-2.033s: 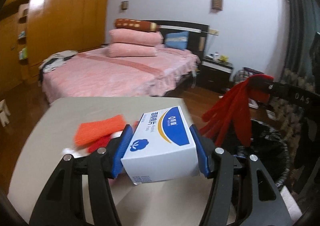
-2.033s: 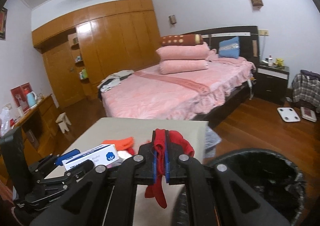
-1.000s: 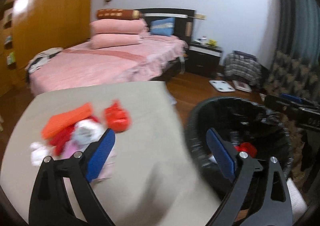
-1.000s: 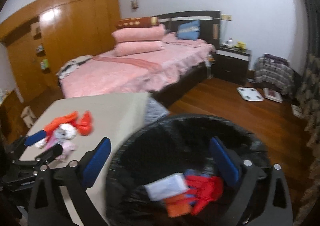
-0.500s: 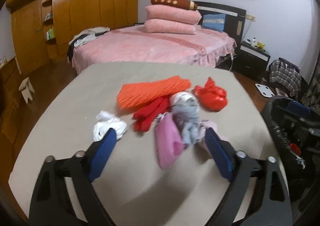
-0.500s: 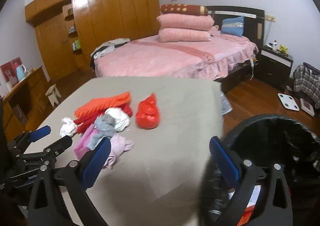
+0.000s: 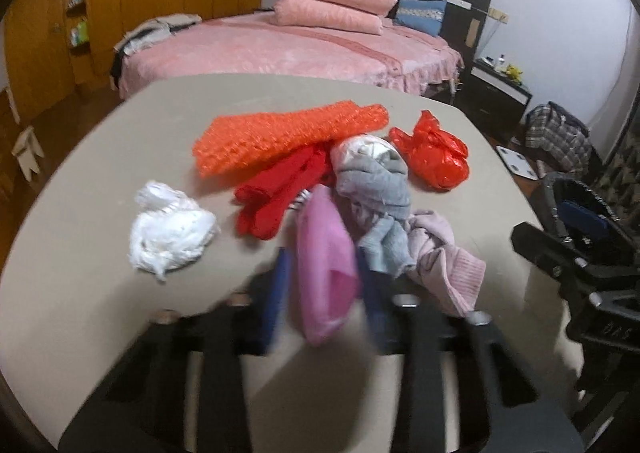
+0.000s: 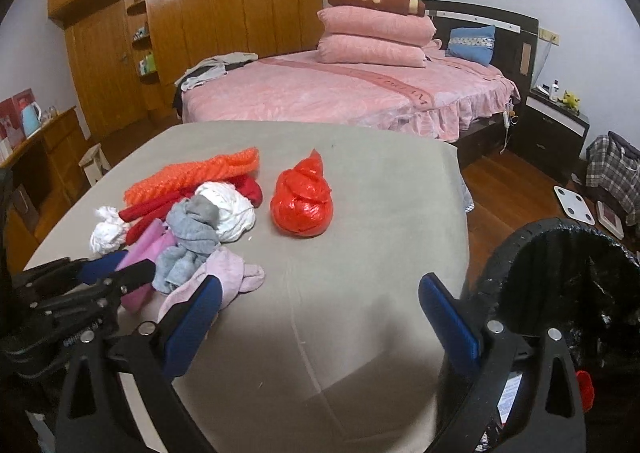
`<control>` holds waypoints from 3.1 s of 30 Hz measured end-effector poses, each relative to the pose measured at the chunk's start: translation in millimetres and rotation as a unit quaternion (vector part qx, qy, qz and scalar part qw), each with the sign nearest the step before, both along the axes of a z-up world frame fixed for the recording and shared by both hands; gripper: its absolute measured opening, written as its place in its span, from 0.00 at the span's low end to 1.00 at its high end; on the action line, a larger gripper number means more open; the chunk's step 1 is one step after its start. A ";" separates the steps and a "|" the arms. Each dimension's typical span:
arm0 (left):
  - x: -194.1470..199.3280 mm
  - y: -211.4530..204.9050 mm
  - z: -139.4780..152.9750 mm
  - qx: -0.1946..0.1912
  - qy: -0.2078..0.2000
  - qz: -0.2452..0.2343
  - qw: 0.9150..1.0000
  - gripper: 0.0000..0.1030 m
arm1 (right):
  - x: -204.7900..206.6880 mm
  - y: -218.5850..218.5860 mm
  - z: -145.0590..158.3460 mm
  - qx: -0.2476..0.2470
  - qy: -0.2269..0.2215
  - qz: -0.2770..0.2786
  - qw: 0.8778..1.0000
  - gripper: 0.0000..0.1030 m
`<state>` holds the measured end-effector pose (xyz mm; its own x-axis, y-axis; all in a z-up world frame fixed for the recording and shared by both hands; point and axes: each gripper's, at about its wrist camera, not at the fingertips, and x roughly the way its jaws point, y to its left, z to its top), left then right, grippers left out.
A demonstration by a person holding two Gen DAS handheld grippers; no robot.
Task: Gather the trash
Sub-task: 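Return both tools to the table and grasp the pink mesh with the left tool, then grasp the pale pink sock with the right tool while the left tool lifts the pink mesh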
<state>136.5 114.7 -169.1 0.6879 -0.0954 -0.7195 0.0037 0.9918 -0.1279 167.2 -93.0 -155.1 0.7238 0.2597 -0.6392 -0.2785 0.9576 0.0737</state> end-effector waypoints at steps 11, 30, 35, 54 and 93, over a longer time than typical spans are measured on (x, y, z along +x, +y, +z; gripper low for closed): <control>-25.6 15.1 6.4 0.023 -0.005 0.019 1.000 0.18 | -5.4 16.9 -8.3 0.006 0.014 0.022 1.000 0.94; -18.6 23.6 -8.0 0.003 0.012 0.033 0.999 0.42 | -0.1 29.3 -25.0 -0.057 0.050 0.012 0.997 0.94; -14.4 17.6 -6.2 0.001 0.010 0.032 0.999 0.47 | -3.1 20.7 -18.6 -0.013 0.047 0.025 0.999 0.93; -1.5 17.5 -16.1 -0.007 0.032 0.027 0.999 0.38 | -2.5 21.8 0.7 0.014 0.042 0.024 0.999 0.88; -35.8 -34.5 48.3 -0.014 -0.049 -0.022 0.998 0.09 | -22.6 -12.4 20.3 0.053 0.041 0.025 0.997 0.26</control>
<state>100.7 80.1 -120.8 0.7491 -0.1467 -0.6460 0.0612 0.9863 -0.1531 144.7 -105.4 -134.7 0.6548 0.3643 -0.6622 -0.3154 0.9280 0.1986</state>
